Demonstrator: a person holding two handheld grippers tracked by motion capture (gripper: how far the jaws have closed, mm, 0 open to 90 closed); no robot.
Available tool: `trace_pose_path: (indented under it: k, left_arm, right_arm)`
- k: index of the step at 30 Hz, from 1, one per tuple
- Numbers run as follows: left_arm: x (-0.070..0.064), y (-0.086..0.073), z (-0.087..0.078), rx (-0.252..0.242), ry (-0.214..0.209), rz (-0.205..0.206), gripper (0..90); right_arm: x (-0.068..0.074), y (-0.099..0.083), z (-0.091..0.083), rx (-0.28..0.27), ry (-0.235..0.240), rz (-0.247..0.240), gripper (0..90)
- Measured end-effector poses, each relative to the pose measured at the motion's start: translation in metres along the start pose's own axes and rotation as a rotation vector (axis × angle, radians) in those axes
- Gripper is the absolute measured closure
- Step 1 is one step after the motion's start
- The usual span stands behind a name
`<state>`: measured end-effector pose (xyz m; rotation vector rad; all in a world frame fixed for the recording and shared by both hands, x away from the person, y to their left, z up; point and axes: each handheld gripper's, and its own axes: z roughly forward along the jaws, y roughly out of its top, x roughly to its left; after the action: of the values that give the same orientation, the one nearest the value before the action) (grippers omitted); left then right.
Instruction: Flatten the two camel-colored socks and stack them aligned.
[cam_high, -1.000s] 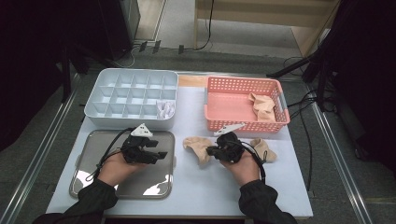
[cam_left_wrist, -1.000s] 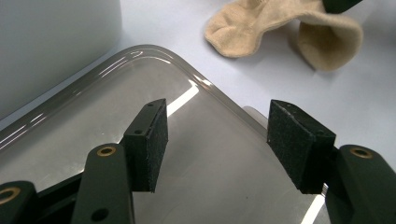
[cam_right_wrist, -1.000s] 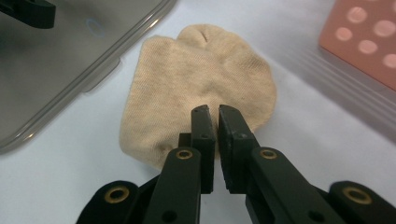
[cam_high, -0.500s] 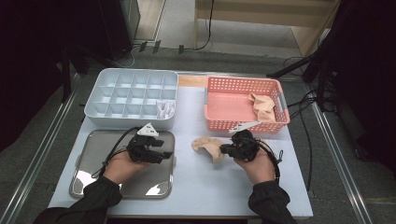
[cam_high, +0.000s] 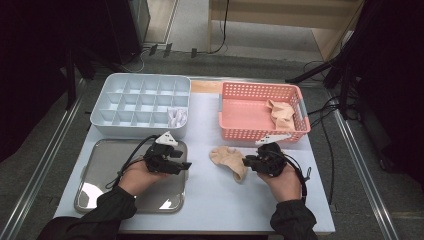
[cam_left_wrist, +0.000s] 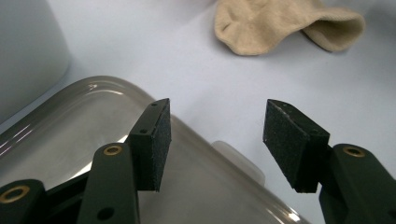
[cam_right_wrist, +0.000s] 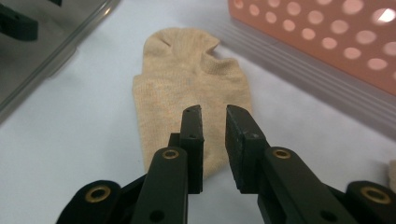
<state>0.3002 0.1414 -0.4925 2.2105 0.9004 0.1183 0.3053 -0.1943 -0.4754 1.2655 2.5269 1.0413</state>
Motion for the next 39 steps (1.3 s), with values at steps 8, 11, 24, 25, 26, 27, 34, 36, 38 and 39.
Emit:
trace_pose_path:
  k: [8,11,24,25,26,27,34,36,38,39]
  left_arm:
    - [-0.005,0.013,0.013,-0.008,-0.014,-0.004,48.0]
    - [-0.007,0.018,0.021,0.001,-0.016,0.002,48.4]
    - [-0.013,0.048,0.059,0.037,-0.003,0.005,53.6]
    - [-0.012,0.049,0.063,0.045,0.0,0.004,53.7]
    - [-0.012,0.05,0.066,0.046,0.001,0.002,53.8]
    - [-0.011,0.051,0.069,0.046,0.001,-0.005,54.0]
    - [-0.012,0.053,0.082,0.039,0.001,-0.007,57.3]
    - [-0.013,0.053,0.084,0.041,-0.001,0.005,62.6]
    - [-0.015,0.053,0.085,0.043,0.005,0.026,69.4]
    - [-0.017,0.053,0.085,0.044,0.01,0.029,72.0]
  right_arm:
    - [0.001,-0.007,0.002,-0.001,0.0,0.044,75.4]
    - [0.001,-0.01,0.003,0.005,-0.003,0.041,74.4]
    - [0.002,-0.02,0.002,0.007,0.004,0.024,68.1]
    - [0.001,-0.021,0.001,0.007,0.004,0.026,67.7]
    - [0.0,-0.021,0.002,0.005,0.004,0.026,67.6]
    - [0.0,-0.021,0.002,0.005,0.005,0.029,67.6]
    - [-0.002,-0.021,0.002,0.008,0.0,0.029,66.5]
    - [-0.002,-0.021,0.002,0.008,0.0,0.036,65.9]
    - [-0.002,-0.021,0.002,0.008,-0.002,0.038,65.5]
    - [-0.003,-0.021,0.002,0.007,-0.005,0.037,65.2]
